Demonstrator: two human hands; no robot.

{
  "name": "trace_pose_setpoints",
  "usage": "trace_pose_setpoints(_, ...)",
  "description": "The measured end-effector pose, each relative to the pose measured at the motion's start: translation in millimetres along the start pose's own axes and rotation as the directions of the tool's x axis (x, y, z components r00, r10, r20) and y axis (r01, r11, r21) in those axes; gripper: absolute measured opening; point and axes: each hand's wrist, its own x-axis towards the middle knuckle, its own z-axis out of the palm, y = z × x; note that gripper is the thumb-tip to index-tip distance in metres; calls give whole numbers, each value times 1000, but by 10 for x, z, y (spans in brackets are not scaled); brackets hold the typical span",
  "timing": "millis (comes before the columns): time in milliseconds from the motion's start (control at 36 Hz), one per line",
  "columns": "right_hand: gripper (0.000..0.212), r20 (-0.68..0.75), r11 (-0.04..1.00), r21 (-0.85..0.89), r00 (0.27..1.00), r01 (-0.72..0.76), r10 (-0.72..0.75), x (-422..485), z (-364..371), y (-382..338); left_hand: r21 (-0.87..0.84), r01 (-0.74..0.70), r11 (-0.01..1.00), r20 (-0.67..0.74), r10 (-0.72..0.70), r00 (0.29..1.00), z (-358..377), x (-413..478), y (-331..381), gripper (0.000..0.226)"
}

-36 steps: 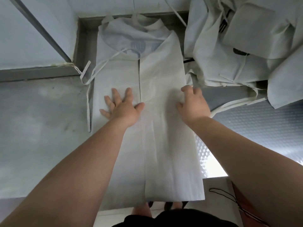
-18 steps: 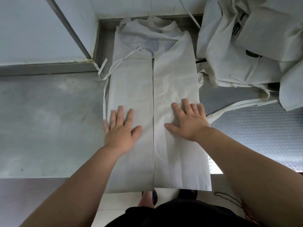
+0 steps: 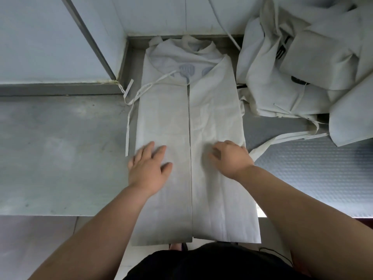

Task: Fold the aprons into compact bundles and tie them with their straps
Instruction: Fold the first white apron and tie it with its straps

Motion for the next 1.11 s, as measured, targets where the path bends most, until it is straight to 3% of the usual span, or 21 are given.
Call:
trace_pose_setpoints(167,33,-12,990,140,1000,-3,5,280,-222,-89,-177,-15,984,-181,-17,983,-238,192,24,36)
trace_pose_setpoints(278,39,-64,971,238,998,-6,21,524,-380,-186,-243,-75,967,-215,21,976,-389,480,76,33)
trace_pose_setpoints(500,39,-71,944,315,989,-100,128,1318,-612,-361,-260,-136,956,-216,80,973,-671,1458,179,38)
trace_pose_setpoints(611,39,-108,881,459,978,-111,179,1830,-697,-484,-254,-225,941,-209,174,962,-754,1963,274,46)
trace_pose_setpoints(722,46,-99,856,494,969,-150,227,2185,-706,-539,-251,-319,914,-158,287,945,-691,2232,325,44)
trace_pose_setpoints(833,37,-51,894,419,979,-159,199,2361,-674,-602,-268,-326,907,-195,280,940,-619,2322,279,23)
trace_pose_setpoints(889,17,-31,898,395,975,-191,221,2450,-641,-618,-323,-307,895,-225,242,944,-592,2358,256,15)
trace_pose_setpoints(944,14,-27,889,397,966,-227,259,2487,-623,-618,-351,-267,898,-229,194,954,-585,2383,232,10)
trace_pose_setpoints(1028,19,-65,814,543,956,-208,287,2461,-642,-595,-311,-215,926,-223,149,964,-603,2414,215,12)
trace_pose_setpoints(1111,12,-113,652,738,921,-173,373,2375,-709,-508,-162,-158,974,-234,117,965,-653,2406,226,20)
